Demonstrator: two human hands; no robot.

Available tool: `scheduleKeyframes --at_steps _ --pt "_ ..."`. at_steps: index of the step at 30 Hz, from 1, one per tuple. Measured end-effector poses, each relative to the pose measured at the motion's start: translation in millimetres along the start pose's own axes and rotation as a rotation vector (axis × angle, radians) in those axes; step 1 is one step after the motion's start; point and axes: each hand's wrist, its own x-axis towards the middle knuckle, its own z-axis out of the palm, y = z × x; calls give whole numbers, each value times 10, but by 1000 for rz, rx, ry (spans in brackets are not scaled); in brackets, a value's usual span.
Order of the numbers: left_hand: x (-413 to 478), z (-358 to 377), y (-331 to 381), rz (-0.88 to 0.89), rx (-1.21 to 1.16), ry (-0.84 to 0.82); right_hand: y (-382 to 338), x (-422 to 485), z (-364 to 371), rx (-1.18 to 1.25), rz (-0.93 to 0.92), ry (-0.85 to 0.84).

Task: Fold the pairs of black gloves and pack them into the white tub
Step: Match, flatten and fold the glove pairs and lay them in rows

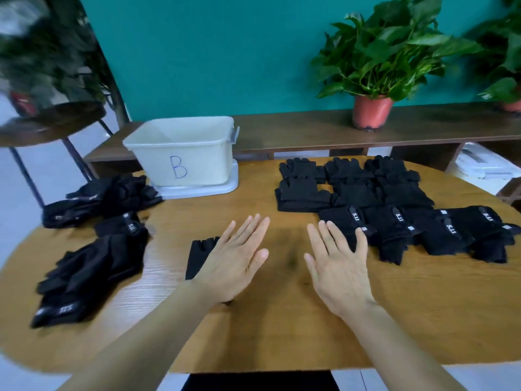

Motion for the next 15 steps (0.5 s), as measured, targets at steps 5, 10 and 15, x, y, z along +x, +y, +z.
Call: scheduleKeyframes --at_steps 5,10,15 --pt "-481 -112 -401 -103 -19 36 -600 191 -149 46 -121 -8" --pt "-835 -187 -760 -195 -33 83 -1121 292 -115 40 -272 -55" --pt "-1051 -114 -960 -202 -8 -85 -1530 331 -23 40 -367 -402"
